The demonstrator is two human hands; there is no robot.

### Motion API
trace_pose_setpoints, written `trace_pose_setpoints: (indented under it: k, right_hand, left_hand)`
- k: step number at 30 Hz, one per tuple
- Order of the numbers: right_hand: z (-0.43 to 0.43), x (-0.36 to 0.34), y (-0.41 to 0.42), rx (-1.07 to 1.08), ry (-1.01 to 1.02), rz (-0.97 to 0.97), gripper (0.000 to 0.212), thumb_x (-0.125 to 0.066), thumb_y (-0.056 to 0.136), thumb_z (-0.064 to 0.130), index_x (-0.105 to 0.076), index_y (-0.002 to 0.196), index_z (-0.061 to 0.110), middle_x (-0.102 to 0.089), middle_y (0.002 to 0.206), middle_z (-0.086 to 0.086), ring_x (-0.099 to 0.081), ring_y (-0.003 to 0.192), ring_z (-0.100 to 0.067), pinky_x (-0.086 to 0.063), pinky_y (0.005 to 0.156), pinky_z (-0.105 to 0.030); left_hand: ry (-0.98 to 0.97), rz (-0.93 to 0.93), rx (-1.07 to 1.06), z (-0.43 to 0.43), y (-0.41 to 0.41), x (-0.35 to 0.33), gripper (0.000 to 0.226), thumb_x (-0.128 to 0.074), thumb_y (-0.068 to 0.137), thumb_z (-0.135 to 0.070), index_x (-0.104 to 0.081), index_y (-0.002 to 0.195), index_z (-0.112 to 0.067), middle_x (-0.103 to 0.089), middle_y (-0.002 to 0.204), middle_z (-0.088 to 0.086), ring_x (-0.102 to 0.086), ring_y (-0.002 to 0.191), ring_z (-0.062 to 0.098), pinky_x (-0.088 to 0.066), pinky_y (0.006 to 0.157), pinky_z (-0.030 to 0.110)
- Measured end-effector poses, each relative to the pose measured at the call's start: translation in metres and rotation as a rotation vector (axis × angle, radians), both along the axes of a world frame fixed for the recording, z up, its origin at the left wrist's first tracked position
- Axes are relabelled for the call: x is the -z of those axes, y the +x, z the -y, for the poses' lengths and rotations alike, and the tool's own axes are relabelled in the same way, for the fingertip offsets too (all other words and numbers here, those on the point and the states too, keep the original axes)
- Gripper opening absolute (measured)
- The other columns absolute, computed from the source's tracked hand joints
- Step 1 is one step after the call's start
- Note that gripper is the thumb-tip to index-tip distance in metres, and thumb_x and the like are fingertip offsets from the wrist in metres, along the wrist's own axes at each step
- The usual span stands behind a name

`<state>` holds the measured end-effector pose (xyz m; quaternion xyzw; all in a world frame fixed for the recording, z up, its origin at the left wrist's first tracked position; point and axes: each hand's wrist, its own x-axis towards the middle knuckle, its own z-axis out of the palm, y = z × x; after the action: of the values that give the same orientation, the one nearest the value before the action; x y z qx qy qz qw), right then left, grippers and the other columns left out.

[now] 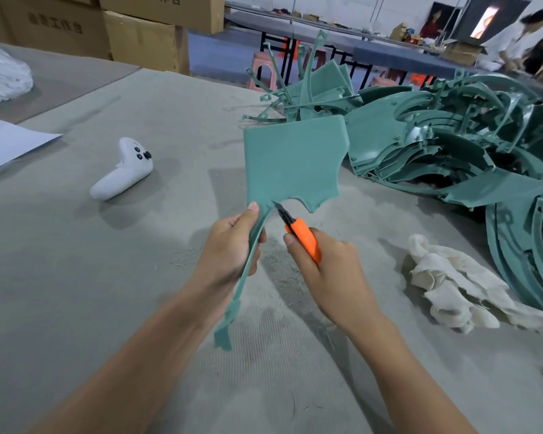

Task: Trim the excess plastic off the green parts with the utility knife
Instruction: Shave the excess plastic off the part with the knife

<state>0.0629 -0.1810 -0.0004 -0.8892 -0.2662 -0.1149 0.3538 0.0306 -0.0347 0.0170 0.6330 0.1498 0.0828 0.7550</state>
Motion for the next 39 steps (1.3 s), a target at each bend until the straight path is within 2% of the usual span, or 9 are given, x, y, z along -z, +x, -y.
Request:
trace_pose_setpoints:
  k: [6,9,12,16,22,27,30,35,39]
  right_hand:
    - [0.003,-0.003,0.002,0.035,0.068,-0.044,0.039,-0.051,0.098,0.041,-0.05,0.068,0.015,-0.042,0.05,0.004,-0.043,0.047,-0.013,-0.03,0.045,-0.024]
    - [0.002,-0.003,0.002,-0.036,0.097,-0.137,0.046,-0.052,0.098,0.039,-0.058,0.076,-0.001,-0.047,0.054,-0.013,-0.037,0.045,-0.012,-0.032,0.047,-0.032]
    - [0.002,-0.003,-0.002,-0.129,0.213,-0.235,0.051,-0.053,0.097,0.043,-0.058,0.079,-0.005,-0.041,0.053,-0.006,-0.035,0.045,-0.012,-0.033,0.046,-0.036]
    - [0.001,-0.004,0.0,-0.054,0.185,-0.1,0.044,-0.053,0.097,0.043,-0.056,0.071,0.008,-0.036,0.047,0.005,-0.036,0.042,-0.008,-0.028,0.042,-0.018]
    - [-0.003,0.0,0.0,-0.035,0.077,-0.009,0.031,-0.046,0.094,0.049,-0.041,0.071,0.029,-0.038,0.05,0.009,-0.04,0.044,-0.014,-0.03,0.044,-0.021]
    - [-0.003,0.003,-0.002,-0.06,0.005,0.076,0.04,-0.043,0.095,0.051,-0.047,0.078,0.015,-0.038,0.051,0.008,-0.04,0.045,-0.018,-0.036,0.044,-0.035]
    - [-0.002,0.0,0.0,-0.005,0.041,0.108,0.04,-0.04,0.094,0.055,-0.044,0.076,0.019,-0.034,0.048,0.009,-0.041,0.046,-0.019,-0.03,0.043,-0.026]
    - [-0.001,0.0,0.0,-0.027,-0.002,0.133,0.035,-0.046,0.096,0.047,-0.046,0.078,0.017,-0.035,0.05,0.01,-0.04,0.044,-0.017,-0.03,0.043,-0.024]
    - [-0.002,0.0,-0.002,-0.071,-0.033,0.126,0.033,-0.046,0.097,0.047,-0.046,0.081,0.018,-0.038,0.053,0.009,-0.04,0.045,-0.018,-0.037,0.044,-0.039]
  left_hand:
    - [-0.01,0.018,0.042,0.001,0.0,-0.001,0.051,-0.041,0.102,-0.037,-0.047,0.06,-0.009,-0.03,0.038,-0.003,-0.025,0.029,0.008,-0.023,0.034,0.017]
    - [-0.022,0.023,0.054,0.001,-0.001,0.001,0.051,-0.041,0.103,-0.037,-0.046,0.061,-0.008,-0.029,0.037,-0.002,-0.024,0.029,0.008,-0.021,0.035,0.017]
    - [-0.107,0.029,0.093,-0.001,0.001,0.001,0.051,-0.04,0.103,-0.036,-0.045,0.062,-0.006,-0.029,0.033,-0.002,-0.023,0.026,0.008,-0.018,0.036,0.016]
    - [-0.237,0.011,0.139,-0.002,0.002,0.005,0.053,-0.042,0.101,-0.04,-0.05,0.058,-0.01,-0.028,0.03,-0.002,-0.022,0.023,0.008,-0.018,0.037,0.018]
    - [-0.483,0.018,0.262,-0.004,0.003,0.009,0.055,-0.041,0.099,-0.039,-0.055,0.051,-0.018,-0.027,0.028,-0.004,-0.022,0.021,0.007,-0.024,0.034,0.019]
    - [-0.548,0.032,0.254,-0.006,0.004,0.012,0.051,-0.041,0.1,-0.038,-0.053,0.056,-0.015,-0.027,0.03,-0.004,-0.023,0.022,0.007,-0.023,0.035,0.02]
    - [-0.535,0.031,0.267,-0.005,0.004,0.012,0.053,-0.041,0.101,-0.038,-0.053,0.055,-0.016,-0.027,0.03,-0.004,-0.022,0.022,0.006,-0.024,0.034,0.02]
    - [-0.513,0.029,0.261,-0.005,0.003,0.012,0.054,-0.04,0.101,-0.039,-0.055,0.054,-0.017,-0.026,0.03,-0.005,-0.022,0.023,0.006,-0.026,0.033,0.019]
    - [-0.522,0.032,0.253,-0.005,0.002,0.013,0.053,-0.041,0.101,-0.039,-0.055,0.055,-0.016,-0.026,0.031,-0.004,-0.023,0.023,0.006,-0.026,0.034,0.02]
